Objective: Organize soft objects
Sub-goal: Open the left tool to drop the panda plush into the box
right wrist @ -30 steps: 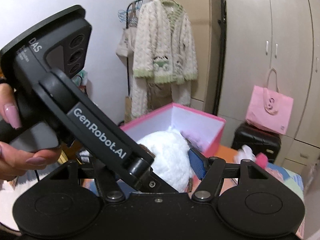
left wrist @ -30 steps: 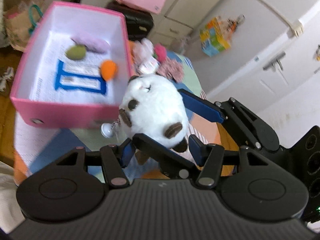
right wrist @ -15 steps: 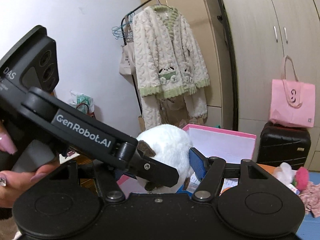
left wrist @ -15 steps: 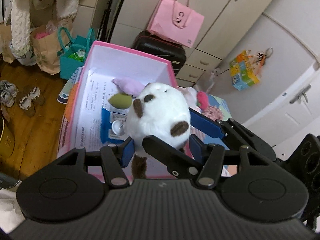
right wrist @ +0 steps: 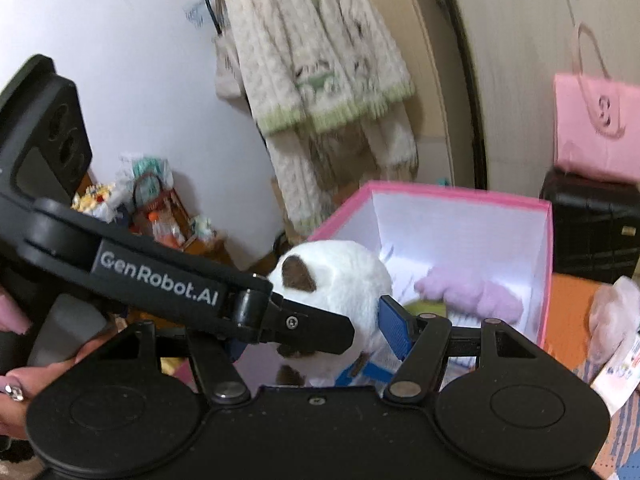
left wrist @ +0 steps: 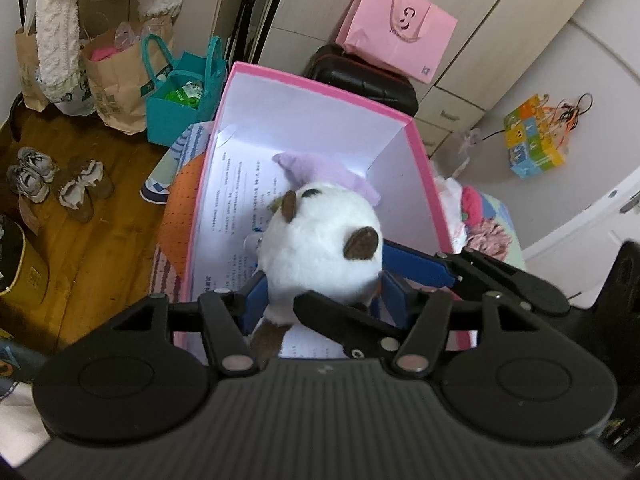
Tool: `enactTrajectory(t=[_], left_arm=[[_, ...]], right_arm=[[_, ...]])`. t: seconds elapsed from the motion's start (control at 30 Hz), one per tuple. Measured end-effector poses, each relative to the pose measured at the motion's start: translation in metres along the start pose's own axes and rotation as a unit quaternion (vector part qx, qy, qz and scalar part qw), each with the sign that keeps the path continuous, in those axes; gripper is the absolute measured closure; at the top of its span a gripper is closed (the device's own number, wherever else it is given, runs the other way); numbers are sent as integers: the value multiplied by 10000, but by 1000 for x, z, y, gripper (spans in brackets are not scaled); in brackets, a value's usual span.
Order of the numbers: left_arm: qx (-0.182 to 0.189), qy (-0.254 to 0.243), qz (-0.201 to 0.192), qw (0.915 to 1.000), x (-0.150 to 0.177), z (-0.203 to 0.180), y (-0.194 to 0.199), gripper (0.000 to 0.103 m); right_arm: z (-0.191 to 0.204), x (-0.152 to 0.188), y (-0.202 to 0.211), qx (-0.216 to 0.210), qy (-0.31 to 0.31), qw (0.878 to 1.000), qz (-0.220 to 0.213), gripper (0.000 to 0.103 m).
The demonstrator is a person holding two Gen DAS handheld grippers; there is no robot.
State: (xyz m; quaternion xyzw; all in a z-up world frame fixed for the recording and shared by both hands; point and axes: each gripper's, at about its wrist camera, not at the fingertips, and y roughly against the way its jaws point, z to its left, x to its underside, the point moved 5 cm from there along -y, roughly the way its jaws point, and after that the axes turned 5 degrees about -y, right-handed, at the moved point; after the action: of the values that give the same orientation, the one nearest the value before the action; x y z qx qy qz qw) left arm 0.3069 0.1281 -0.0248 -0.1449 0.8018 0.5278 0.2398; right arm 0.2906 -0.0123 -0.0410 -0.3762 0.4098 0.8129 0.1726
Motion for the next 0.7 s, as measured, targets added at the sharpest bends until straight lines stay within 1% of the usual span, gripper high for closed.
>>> enactTrajectory(t=[0.1,0.2,0.23,0.37,0.5,0.63,0.7], left_arm=[[-283,-315,-195,9989,6,-1,5,40],[-455,-589,-381,9965,8,-3,14,38],[-463,-669,-419,9958,8,-4,17,36],[-521,-928,-550,9928,11,-7,29,36],[-689,-1348,-666,9862,18,-16,42,36],[-679,-1594,-699,9824,25,-25,56,36],[-700,-1702,-777,9799,29,-31,66,36]], right_arm=[[-1,7,-3,-88,-17,9995,305,33],[1,11,-3,-28,126,9992,385,33],[1,12,-2,33,177,9991,386,33],[1,11,3,92,367,9983,442,34],[5,11,9,150,637,9965,513,35],[9,13,23,259,803,9949,549,35],[12,15,30,303,878,9942,546,35]])
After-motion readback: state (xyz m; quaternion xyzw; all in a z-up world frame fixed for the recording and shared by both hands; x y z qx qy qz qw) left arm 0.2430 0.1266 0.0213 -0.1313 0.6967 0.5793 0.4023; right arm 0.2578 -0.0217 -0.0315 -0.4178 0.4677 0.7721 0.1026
